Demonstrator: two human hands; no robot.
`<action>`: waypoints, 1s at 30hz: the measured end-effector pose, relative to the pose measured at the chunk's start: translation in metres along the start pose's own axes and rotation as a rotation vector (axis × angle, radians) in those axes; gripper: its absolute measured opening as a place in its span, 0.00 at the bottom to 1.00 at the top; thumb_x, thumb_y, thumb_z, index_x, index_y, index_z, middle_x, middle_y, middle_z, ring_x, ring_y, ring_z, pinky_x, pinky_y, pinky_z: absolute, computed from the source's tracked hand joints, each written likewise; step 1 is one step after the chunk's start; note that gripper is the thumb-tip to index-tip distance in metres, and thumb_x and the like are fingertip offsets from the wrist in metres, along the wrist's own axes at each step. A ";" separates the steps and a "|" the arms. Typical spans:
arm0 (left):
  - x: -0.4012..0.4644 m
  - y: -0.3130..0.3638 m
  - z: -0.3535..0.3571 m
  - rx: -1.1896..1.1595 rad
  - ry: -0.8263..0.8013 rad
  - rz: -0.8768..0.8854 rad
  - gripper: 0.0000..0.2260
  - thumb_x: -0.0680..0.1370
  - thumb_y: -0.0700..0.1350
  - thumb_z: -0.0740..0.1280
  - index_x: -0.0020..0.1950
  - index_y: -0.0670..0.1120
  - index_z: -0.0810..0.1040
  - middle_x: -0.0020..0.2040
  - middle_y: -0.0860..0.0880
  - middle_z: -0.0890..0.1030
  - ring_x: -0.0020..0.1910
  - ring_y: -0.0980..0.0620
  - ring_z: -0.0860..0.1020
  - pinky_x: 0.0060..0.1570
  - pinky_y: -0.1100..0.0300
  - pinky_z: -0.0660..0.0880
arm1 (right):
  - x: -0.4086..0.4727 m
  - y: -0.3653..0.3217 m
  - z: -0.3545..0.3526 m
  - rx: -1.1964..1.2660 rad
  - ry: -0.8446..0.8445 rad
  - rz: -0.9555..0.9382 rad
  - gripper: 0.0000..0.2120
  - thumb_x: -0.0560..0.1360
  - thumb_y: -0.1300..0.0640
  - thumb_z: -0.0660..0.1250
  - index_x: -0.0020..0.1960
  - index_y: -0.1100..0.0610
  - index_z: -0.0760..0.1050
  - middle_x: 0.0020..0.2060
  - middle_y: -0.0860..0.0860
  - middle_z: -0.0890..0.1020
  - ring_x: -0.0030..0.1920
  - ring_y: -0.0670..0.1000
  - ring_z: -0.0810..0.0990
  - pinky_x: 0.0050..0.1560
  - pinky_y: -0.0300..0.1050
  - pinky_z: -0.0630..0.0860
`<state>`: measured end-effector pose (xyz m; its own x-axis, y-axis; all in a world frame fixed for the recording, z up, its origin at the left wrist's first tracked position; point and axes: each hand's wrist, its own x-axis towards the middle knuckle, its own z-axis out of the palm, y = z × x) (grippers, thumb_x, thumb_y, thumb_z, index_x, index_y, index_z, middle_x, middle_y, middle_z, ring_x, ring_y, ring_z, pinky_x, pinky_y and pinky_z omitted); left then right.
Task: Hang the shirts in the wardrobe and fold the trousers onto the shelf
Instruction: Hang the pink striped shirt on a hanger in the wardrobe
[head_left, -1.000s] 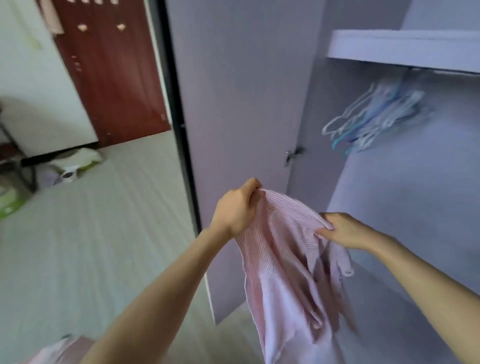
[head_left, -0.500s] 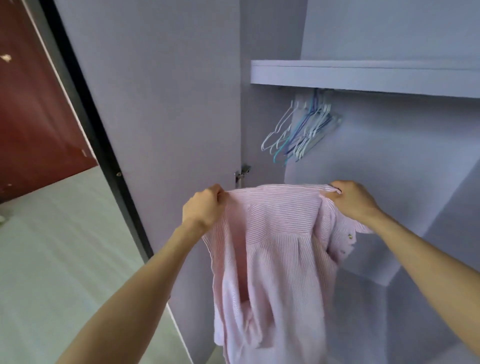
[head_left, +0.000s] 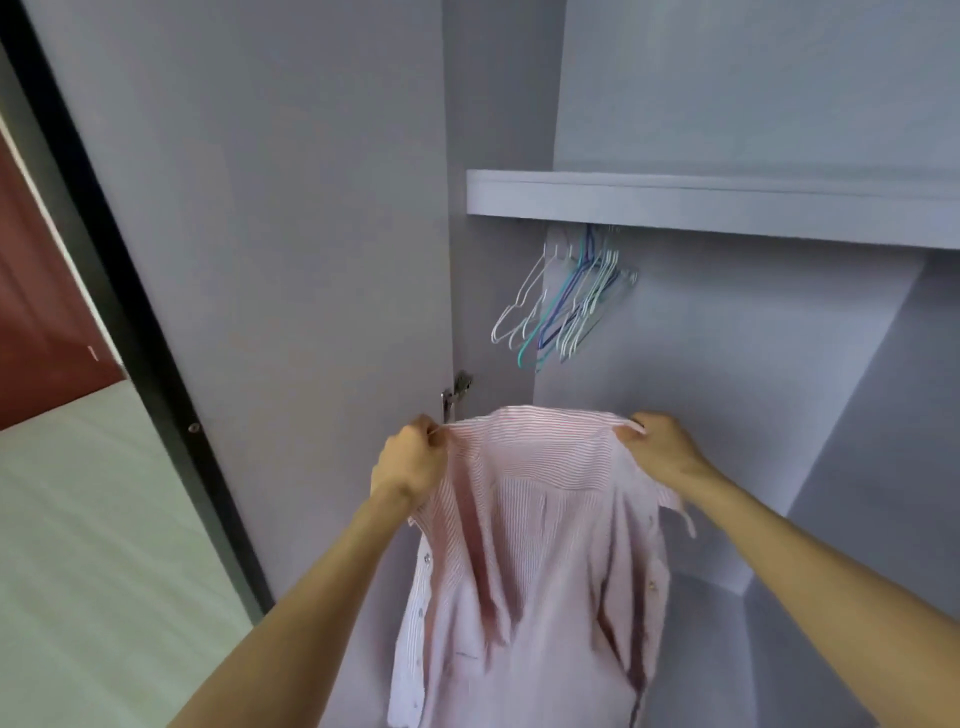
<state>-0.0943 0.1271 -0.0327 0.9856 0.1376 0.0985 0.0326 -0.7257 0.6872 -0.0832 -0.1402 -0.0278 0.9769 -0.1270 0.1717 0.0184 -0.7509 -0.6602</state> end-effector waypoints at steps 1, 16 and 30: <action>0.004 0.003 0.000 -0.027 0.009 0.005 0.08 0.78 0.44 0.57 0.48 0.43 0.74 0.48 0.40 0.80 0.48 0.38 0.75 0.48 0.50 0.73 | 0.001 -0.004 0.004 0.131 -0.014 0.032 0.19 0.76 0.64 0.62 0.28 0.55 0.63 0.28 0.52 0.67 0.31 0.50 0.65 0.28 0.41 0.59; 0.093 0.062 0.022 0.102 0.341 0.360 0.09 0.81 0.51 0.56 0.45 0.47 0.69 0.39 0.43 0.80 0.42 0.37 0.75 0.36 0.55 0.63 | 0.151 0.007 0.011 0.660 0.023 0.274 0.11 0.79 0.64 0.58 0.58 0.67 0.73 0.53 0.67 0.78 0.34 0.51 0.73 0.33 0.38 0.71; 0.172 0.082 0.064 0.255 0.478 0.339 0.09 0.80 0.48 0.60 0.50 0.43 0.75 0.37 0.44 0.81 0.37 0.37 0.77 0.35 0.57 0.65 | 0.331 0.027 0.032 0.474 0.193 0.199 0.15 0.78 0.56 0.61 0.51 0.68 0.76 0.43 0.60 0.78 0.47 0.60 0.77 0.44 0.46 0.70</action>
<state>0.0889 0.0480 -0.0053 0.7669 0.1150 0.6314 -0.1717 -0.9112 0.3745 0.2476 -0.1815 -0.0119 0.9155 -0.3864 0.1117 -0.0248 -0.3314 -0.9432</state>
